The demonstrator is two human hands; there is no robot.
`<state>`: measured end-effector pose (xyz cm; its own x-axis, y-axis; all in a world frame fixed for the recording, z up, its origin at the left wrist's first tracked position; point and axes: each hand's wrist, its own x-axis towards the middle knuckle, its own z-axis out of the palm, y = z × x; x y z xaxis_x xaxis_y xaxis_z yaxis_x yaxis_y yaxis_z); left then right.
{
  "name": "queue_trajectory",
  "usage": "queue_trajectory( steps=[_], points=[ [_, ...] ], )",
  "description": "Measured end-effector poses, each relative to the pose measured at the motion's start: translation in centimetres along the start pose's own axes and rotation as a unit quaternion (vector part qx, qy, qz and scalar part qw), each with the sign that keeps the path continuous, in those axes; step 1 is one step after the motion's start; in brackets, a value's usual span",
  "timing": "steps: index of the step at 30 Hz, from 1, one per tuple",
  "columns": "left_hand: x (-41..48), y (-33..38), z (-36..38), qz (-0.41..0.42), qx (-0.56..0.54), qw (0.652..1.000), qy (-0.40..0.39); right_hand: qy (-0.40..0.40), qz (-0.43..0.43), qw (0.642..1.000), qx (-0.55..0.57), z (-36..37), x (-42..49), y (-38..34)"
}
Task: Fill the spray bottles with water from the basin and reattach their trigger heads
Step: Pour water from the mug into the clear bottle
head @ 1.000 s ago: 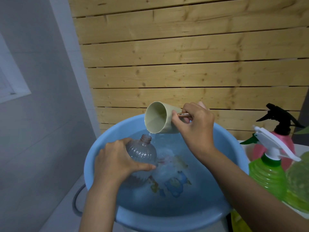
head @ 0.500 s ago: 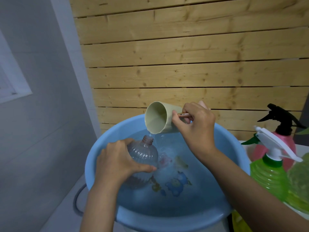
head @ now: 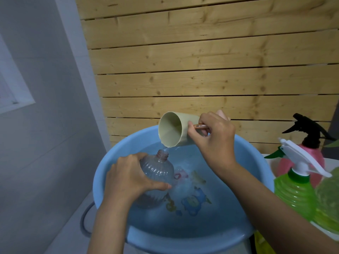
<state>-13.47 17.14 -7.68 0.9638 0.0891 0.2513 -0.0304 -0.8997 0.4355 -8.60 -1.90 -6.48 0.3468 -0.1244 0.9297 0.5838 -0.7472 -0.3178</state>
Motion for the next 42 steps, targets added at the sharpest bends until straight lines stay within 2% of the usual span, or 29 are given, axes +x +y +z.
queue_trajectory(
  steps=[23, 31, 38, 42],
  points=[
    [0.24, -0.37, 0.26, 0.008, -0.018, 1.000, -0.003, 0.039, -0.059, 0.997, -0.021, 0.05, 0.10, -0.36],
    [0.23, -0.28, 0.28, 0.001, -0.060, 0.998, 0.018, 0.073, -0.080, 0.994, -0.034, -0.12, 0.15, -0.63],
    [0.15, -0.27, 0.20, 0.006, -0.111, 0.993, 0.039, 0.097, -0.066, 0.991, -0.056, -0.40, 0.23, -0.67],
    [0.17, -0.25, 0.09, 0.000, -0.128, 0.990, 0.059, 0.080, -0.049, 0.993, -0.078, -0.21, 0.12, -0.04]
  ],
)
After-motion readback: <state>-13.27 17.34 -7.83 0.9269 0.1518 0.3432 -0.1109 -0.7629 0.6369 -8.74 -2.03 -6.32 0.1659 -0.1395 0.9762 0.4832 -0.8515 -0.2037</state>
